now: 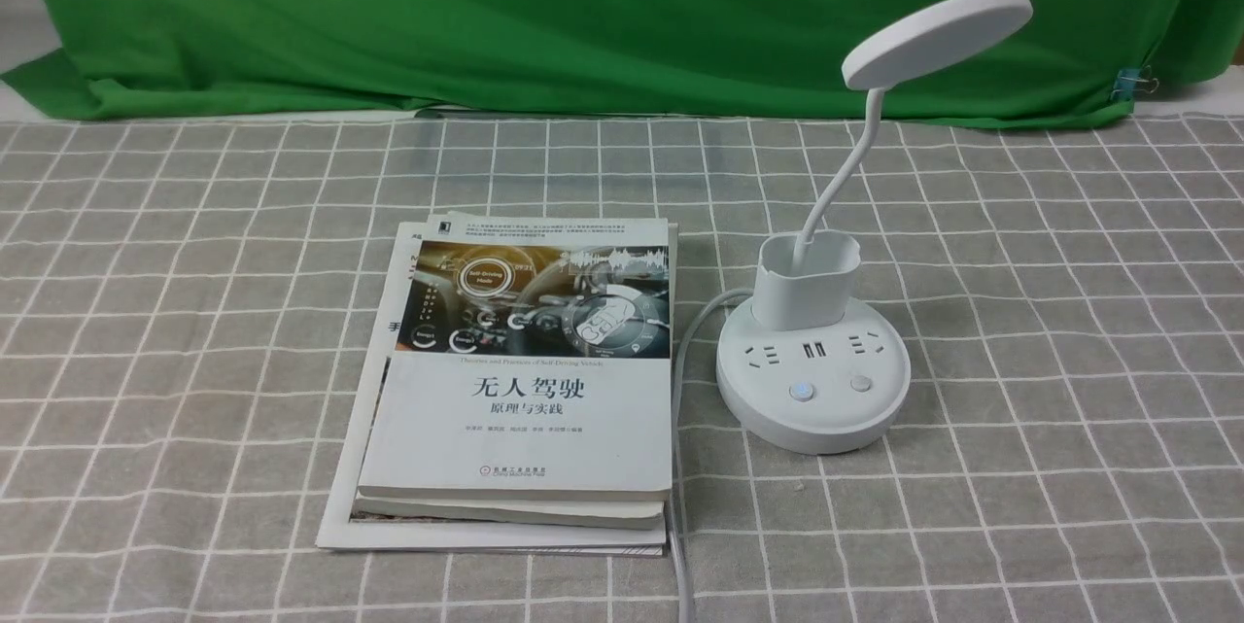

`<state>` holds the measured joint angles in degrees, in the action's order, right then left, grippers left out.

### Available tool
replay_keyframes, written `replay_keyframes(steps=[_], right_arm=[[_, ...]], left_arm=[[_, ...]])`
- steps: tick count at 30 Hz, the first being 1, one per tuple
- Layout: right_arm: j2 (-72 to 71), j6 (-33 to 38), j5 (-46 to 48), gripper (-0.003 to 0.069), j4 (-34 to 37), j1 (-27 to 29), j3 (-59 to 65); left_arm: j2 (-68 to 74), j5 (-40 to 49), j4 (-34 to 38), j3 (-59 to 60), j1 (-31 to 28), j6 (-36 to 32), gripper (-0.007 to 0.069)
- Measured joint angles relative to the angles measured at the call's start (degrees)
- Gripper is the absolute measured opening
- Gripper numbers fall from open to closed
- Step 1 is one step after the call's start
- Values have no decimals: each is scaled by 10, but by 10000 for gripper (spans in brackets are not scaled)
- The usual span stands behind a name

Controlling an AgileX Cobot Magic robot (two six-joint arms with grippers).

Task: Turn on the desk lamp on the grey coffee tablecloth with your hand.
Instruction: 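Press the button on the base of the white desk lamp with the right gripper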

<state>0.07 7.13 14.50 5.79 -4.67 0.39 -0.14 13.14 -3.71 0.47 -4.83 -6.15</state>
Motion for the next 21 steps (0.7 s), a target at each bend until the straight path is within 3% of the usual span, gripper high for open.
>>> replay_keyframes(steps=[7, 15, 19, 21], right_arm=[[0, -1, -4, 239, 0, 0, 0], [0, -208, -131, 239, 48, 0, 0], [0, -253, -173, 224, 49, 0, 0], [0, -274, -181, 175, 51, -2, 0]], left_arm=[[0, 0, 0, 0, 0, 0, 19], [0, 0, 0, 0, 0, 0, 19], [0, 0, 0, 0, 0, 0, 19], [0, 0, 0, 0, 0, 0, 19]])
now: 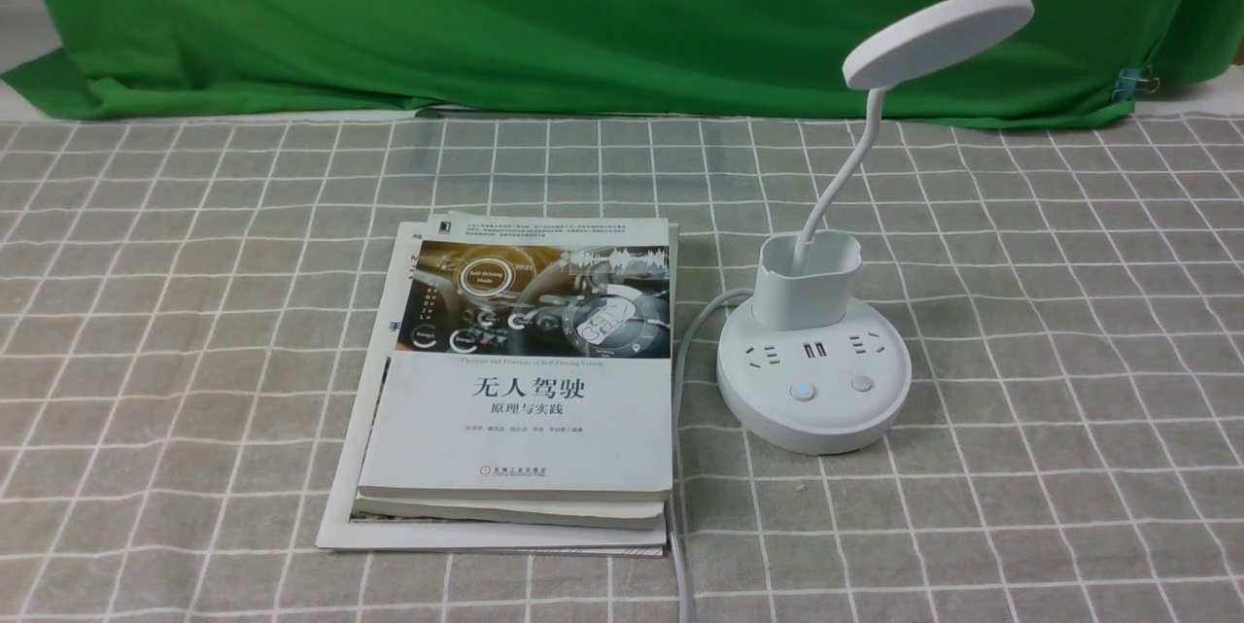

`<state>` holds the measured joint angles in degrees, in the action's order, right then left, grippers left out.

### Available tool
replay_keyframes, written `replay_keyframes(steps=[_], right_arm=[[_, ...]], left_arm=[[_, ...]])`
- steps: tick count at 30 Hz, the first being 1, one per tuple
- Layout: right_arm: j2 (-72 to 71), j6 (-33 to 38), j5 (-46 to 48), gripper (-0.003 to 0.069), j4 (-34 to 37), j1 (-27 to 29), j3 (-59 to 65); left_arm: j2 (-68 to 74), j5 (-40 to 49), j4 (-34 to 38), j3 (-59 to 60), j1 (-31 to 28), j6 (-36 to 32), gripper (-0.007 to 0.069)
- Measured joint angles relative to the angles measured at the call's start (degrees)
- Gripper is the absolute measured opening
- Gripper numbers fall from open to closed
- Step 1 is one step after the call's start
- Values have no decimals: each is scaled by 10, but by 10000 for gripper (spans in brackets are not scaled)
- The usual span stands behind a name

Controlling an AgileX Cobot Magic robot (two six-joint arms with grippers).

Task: Turn on the desk lamp on the grey coffee tablecloth with your hand.
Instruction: 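Press the button on the base of the white desk lamp with the right gripper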

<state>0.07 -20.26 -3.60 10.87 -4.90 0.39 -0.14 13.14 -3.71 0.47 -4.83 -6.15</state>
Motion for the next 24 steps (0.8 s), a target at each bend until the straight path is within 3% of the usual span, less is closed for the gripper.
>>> replay_keyframes(steps=[2, 5, 14, 24], right_arm=[[2, 0, 11, 145, 0, -5, -3], [65, 52, 98, 48, 0, -41, -77], [422, 228, 388, 36, -2, -106, -341], [742, 304, 434, 36, -3, -108, -514]], left_arm=[[0, 0, 0, 0, 0, 0, 19], [0, 0, 0, 0, 0, 0, 19], [0, 0, 0, 0, 0, 0, 19], [0, 0, 0, 0, 0, 0, 19]])
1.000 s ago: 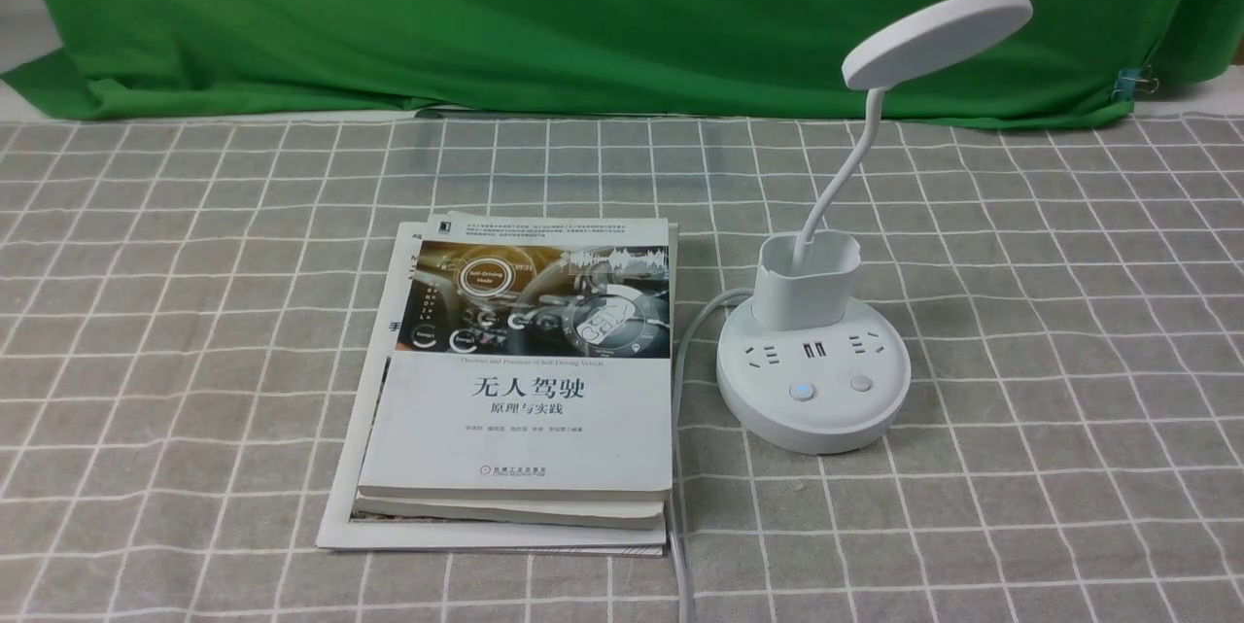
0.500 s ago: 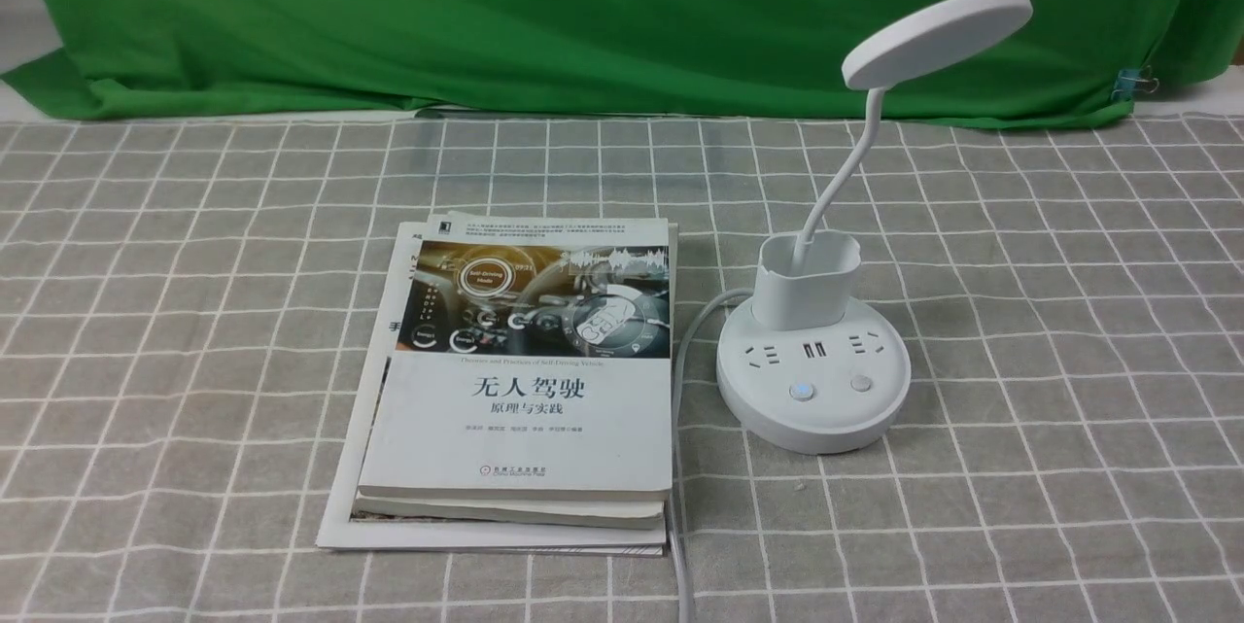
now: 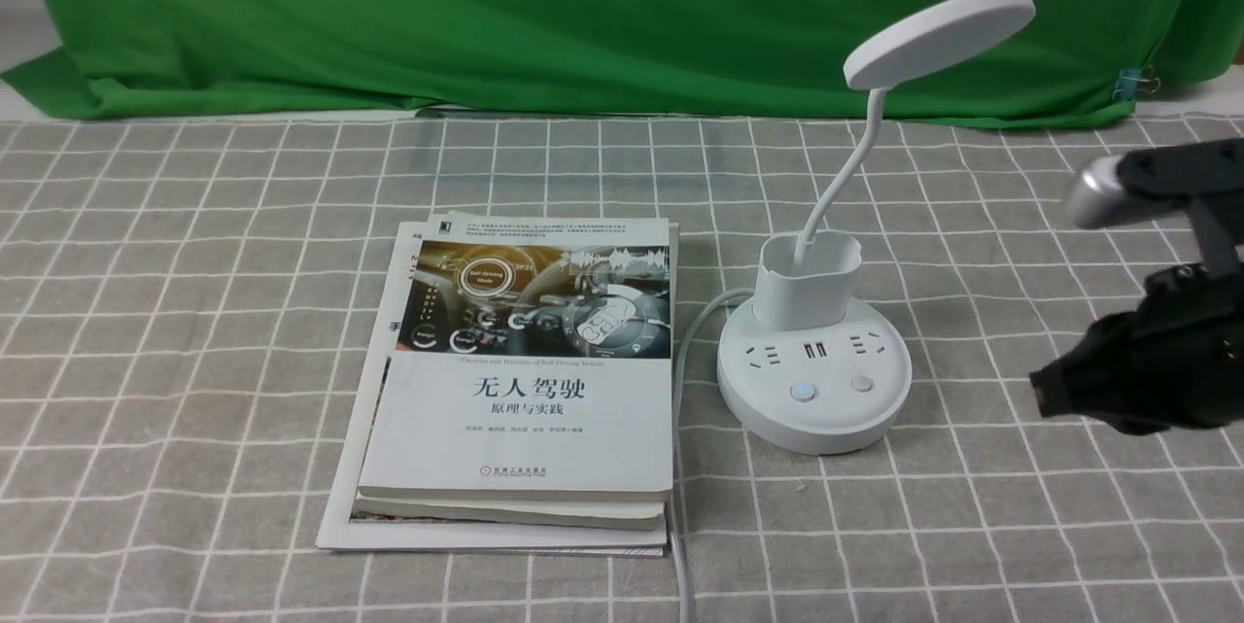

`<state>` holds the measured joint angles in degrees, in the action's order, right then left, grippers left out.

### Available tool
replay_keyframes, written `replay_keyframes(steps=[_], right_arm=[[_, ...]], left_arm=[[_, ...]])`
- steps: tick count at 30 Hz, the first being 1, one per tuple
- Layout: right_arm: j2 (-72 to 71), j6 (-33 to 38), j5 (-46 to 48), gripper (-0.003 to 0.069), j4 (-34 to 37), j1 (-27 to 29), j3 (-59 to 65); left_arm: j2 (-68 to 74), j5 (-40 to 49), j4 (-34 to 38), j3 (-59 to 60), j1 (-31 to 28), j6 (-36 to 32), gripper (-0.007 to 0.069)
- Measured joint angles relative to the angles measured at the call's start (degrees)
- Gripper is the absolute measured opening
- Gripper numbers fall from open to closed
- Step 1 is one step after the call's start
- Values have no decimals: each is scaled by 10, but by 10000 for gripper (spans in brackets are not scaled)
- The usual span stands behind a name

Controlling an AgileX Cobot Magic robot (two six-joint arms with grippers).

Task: Turn on the desk lamp on the grey coffee tablecloth with your hand.
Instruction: 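Press the button on the base of the white desk lamp with the right gripper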

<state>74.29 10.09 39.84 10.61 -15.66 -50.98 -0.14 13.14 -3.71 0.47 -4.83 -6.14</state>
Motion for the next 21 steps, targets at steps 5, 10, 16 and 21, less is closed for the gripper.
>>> replay_keyframes(steps=[5, 10, 16, 21], right_arm=[[57, 12, 0, 36, 0, 0, -47], [87, 14, -4, 36, 1, 0, -58], [144, 16, -5, 36, 1, -16, -68], [198, 16, -7, 36, 2, -31, -106]], left_arm=[[0, 0, 0, 0, 0, 0, 19], [0, 0, 0, 0, 0, 0, 19], [0, 0, 0, 0, 0, 0, 19], [0, 0, 0, 0, 0, 0, 19]])
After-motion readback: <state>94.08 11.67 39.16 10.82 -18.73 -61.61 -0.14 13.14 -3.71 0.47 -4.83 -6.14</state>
